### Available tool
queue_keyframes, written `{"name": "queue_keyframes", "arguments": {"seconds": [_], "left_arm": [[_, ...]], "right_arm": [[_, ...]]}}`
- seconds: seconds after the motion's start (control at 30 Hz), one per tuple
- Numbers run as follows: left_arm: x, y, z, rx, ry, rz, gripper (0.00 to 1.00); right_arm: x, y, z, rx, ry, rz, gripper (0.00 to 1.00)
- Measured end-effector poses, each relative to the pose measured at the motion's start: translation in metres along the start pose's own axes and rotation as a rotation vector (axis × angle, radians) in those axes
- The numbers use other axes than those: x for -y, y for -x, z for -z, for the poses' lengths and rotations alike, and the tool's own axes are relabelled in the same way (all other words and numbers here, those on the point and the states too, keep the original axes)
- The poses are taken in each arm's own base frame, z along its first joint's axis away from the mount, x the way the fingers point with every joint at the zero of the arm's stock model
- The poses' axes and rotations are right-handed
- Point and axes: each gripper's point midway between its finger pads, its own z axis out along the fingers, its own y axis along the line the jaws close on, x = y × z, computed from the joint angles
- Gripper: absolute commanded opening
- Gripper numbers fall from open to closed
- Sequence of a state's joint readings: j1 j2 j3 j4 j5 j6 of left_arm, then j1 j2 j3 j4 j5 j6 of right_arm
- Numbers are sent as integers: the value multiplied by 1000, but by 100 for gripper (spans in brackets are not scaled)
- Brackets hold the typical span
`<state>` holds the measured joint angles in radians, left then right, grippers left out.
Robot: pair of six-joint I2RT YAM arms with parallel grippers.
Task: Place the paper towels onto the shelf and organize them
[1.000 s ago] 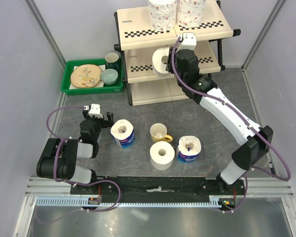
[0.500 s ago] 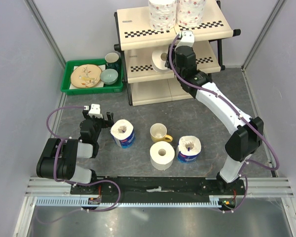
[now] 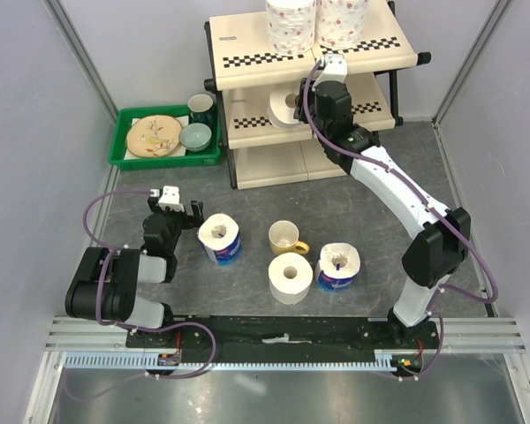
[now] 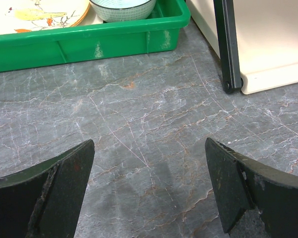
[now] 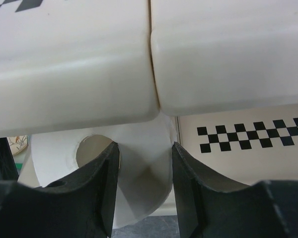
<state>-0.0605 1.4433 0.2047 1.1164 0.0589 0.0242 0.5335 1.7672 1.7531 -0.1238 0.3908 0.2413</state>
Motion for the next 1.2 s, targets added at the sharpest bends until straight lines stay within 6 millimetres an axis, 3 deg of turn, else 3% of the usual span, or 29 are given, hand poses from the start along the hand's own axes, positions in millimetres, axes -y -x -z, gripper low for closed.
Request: {"name": "queue_keyframes", "arguments": {"seconds": [0.07, 0.17, 0.47, 0.6, 0.73, 1.0, 1.1, 1.2], "left_arm": [[0, 0, 0, 0, 0, 0, 100], [0, 0, 0, 0, 0, 0, 100], [0, 0, 0, 0, 0, 0, 100], [0, 0, 0, 0, 0, 0, 100], [0, 0, 0, -1, 2, 0, 100], [-4, -2, 0, -8, 24, 1, 99], [-4, -3, 1, -17, 24, 2, 99], [-6, 3, 3, -22, 33, 2, 99]], "right_arm": [[0, 0, 0, 1, 1, -2, 66], [-2, 4, -1, 15, 8, -16, 74], [-9, 16, -1, 58, 39, -37, 80], [-9, 14, 13, 58, 72, -39, 81], [2, 13, 51, 57, 98, -59, 81], [34, 32, 170, 69, 164, -174, 81], [37, 3, 197, -19, 208, -178, 81], [45, -47, 211, -152, 213, -164, 81]]}}
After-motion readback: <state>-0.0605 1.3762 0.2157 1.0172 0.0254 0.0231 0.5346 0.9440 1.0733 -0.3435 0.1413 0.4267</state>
